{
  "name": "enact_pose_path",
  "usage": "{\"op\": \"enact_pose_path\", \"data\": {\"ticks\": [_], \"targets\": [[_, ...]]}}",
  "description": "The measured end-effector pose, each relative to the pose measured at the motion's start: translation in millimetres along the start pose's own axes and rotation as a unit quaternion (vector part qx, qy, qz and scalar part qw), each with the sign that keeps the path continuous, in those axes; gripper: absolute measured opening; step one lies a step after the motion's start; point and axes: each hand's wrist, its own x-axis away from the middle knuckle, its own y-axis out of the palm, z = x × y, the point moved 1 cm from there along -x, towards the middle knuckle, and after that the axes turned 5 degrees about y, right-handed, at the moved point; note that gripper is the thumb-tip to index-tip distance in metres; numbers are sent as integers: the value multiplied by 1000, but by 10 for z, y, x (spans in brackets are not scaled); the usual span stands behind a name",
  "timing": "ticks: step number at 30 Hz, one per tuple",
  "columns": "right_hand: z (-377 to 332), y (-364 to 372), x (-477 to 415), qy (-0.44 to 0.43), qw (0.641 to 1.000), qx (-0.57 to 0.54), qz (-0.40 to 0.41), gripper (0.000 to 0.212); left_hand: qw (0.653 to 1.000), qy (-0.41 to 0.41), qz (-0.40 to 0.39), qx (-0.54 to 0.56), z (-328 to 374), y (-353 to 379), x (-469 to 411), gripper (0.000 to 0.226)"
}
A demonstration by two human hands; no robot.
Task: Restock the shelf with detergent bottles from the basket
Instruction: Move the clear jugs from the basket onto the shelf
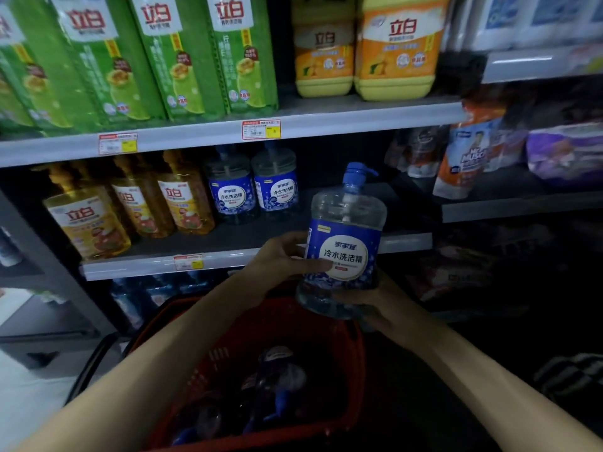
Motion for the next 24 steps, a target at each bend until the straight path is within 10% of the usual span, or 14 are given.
{"op": "enact_pose_path", "data": {"ticks": [14,24], "targets": [[-39,-105,-960,35,990,-137,20,55,996,60,64,-15,220,-206,-822,52],[-161,-406,-1832,-38,979,-167,114,64,937,194,115,-268,160,-129,-1509,59]]}}
